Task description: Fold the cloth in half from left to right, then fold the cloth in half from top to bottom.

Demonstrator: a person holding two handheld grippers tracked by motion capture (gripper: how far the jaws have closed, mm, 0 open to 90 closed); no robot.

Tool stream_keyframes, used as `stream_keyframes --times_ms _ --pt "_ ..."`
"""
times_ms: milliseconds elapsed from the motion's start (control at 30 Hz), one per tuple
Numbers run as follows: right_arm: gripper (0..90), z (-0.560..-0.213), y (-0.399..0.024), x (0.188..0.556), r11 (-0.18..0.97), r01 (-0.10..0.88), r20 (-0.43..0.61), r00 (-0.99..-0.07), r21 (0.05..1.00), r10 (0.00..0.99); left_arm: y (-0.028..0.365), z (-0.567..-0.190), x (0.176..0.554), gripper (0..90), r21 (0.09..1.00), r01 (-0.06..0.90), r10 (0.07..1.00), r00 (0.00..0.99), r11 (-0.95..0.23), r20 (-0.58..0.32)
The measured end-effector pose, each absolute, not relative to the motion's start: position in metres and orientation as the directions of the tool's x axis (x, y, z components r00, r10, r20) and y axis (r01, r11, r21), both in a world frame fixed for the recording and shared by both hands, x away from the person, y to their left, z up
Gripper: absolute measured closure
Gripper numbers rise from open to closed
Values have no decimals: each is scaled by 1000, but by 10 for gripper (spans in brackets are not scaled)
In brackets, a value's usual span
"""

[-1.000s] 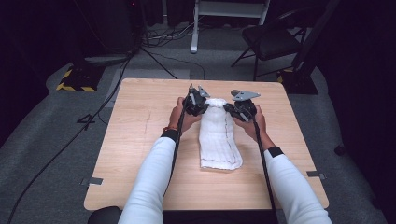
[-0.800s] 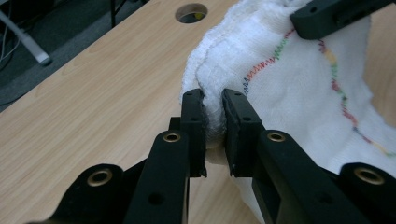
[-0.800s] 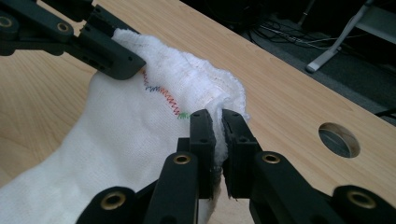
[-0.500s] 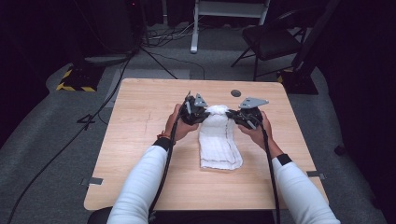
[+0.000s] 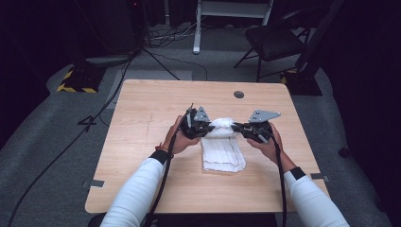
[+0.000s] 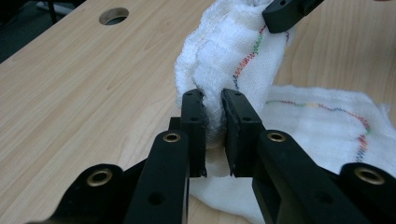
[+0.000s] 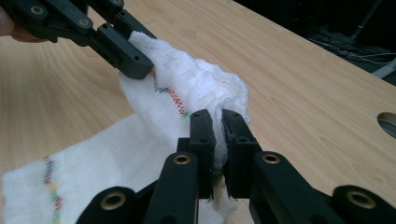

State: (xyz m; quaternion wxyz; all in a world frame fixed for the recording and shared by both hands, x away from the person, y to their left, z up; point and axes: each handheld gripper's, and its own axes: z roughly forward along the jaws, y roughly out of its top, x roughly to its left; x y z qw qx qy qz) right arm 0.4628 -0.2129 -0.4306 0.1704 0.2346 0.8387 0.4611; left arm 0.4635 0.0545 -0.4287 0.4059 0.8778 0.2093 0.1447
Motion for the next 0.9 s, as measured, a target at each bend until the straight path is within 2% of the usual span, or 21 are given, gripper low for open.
stream_keyframes --times_ms 433,700,900 --pt "839 -442 -216 427 495 206 -51 -888 844 457 61 -444 425 791 758 217 403 913 -616 66" --pt "838 -452 -221 407 535 200 -53 -906 821 420 52 -450 401 787 731 156 334 937 -664 103" --pt "832 -458 -225 398 545 198 -43 -917 815 397 51 -456 390 778 721 153 320 942 -676 100"
